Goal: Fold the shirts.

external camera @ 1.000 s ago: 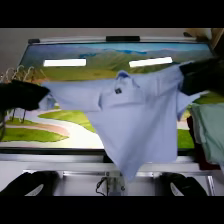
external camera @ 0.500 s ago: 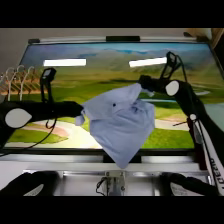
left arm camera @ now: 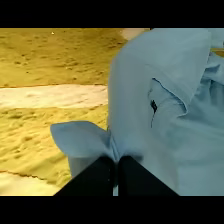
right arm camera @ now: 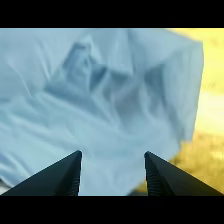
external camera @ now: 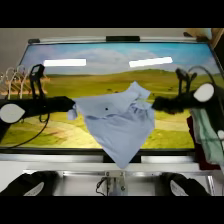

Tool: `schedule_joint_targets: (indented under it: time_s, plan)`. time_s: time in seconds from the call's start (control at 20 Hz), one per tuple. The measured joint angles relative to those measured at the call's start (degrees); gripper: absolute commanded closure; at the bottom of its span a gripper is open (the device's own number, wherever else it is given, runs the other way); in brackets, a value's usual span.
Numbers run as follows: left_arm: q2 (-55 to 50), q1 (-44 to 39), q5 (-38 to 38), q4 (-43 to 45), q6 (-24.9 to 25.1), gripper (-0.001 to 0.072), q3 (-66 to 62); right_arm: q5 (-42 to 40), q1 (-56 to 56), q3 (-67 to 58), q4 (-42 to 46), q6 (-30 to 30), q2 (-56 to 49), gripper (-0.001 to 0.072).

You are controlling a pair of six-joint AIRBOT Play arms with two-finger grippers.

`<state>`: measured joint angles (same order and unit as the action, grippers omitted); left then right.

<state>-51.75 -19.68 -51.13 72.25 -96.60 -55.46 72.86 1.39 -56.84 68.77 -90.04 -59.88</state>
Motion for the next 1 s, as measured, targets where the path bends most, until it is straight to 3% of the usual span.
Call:
schedule_joint_targets:
  time_s: [0.05, 0.25, 0.4, 0.6, 0.9, 0.95, 1.0]
  plan:
    - [0.0, 0.5, 0.0, 0.0, 0.5, 0.0669, 0.0, 2.9, 0.1, 4.9, 0.2, -1.5, 3.8, 0.0079]
    - [0.0, 1.4, -0.4, -0.1, 1.5, 0.0669, 0.0, 5.0, 4.7, 25.5, -1.7, -9.7, 16.6, 0.0079]
    - [0.1, 1.5, -0.5, -0.5, 1.8, 0.067, 0.0, -1.6, 10.8, 34.1, -4.1, -15.6, 19.2, 0.008]
    - [0.0, 1.6, -1.5, -1.2, 1.9, 0.067, 0.0, -13.7, 20.0, 38.0, -8.4, -20.4, 15.1, 0.008]
    - [0.1, 1.6, -2.3, -1.6, 2.1, 0.0669, 0.0, -30.1, 29.3, 38.9, -23.6, -18.7, 4.7, 0.0085]
    - [0.1, 1.6, -2.4, -1.6, 2.1, 0.067, 0.0, -31.8, 29.9, 39.0, -25.9, -17.6, 3.6, 0.021]
    - [0.1, 1.6, -2.4, -1.6, 2.1, 0.067, 0.0, -34.1, 30.5, 39.2, -27.7, -16.1, 2.4, 0.044]
